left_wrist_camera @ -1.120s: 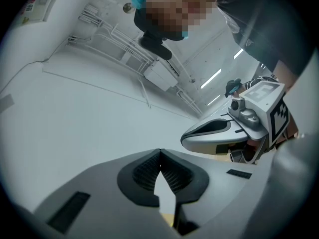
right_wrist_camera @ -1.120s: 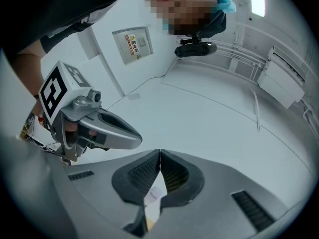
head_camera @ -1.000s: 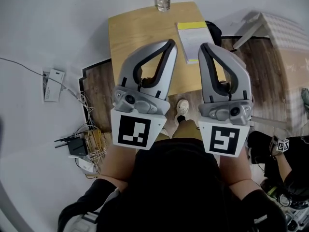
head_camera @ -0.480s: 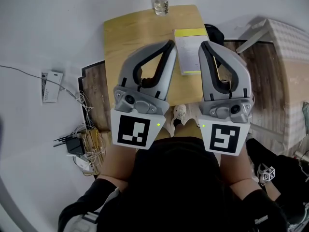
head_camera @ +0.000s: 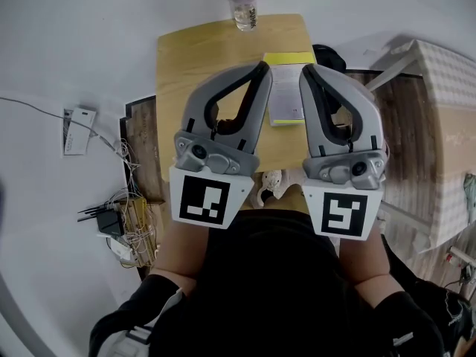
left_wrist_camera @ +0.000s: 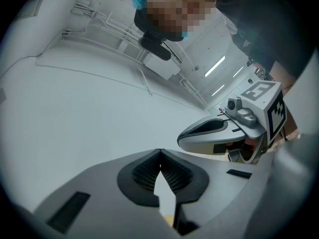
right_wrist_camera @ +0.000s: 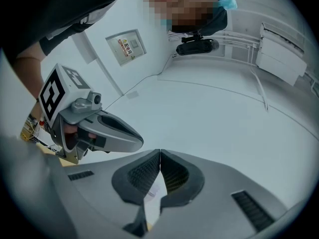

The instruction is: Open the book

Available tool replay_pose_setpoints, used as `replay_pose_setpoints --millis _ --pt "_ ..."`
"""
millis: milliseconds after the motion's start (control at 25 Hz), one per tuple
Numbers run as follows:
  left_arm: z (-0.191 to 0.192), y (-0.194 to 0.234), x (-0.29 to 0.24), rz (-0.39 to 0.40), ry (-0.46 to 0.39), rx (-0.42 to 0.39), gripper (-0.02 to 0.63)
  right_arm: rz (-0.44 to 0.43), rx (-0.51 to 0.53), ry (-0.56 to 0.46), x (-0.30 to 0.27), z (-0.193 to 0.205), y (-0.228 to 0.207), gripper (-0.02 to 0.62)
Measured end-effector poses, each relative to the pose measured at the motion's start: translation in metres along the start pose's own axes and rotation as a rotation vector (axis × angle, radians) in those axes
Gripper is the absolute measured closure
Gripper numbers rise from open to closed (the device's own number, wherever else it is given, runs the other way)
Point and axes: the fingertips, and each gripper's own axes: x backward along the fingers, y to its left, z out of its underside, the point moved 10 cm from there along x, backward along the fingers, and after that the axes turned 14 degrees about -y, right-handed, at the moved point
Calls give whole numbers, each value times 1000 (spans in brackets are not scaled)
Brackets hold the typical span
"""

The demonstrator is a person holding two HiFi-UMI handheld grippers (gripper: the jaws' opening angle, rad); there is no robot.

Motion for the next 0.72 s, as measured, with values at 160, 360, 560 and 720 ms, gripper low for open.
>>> replay_pose_setpoints --millis 160,360,560,720 --pt "3 -3 -2 -12 20 -10 595 -12 -22 -10 3 7 -2 566" --pt "6 -5 1 -5 44 -15 597 -13 -43 -8 3 13 3 566" --pt "15 -3 0 22 69 -14 595 -19 -54 15 1 16 9 566" --pt "24 -2 -6 44 79 -2 597 -10 -58 42 1 23 6 566"
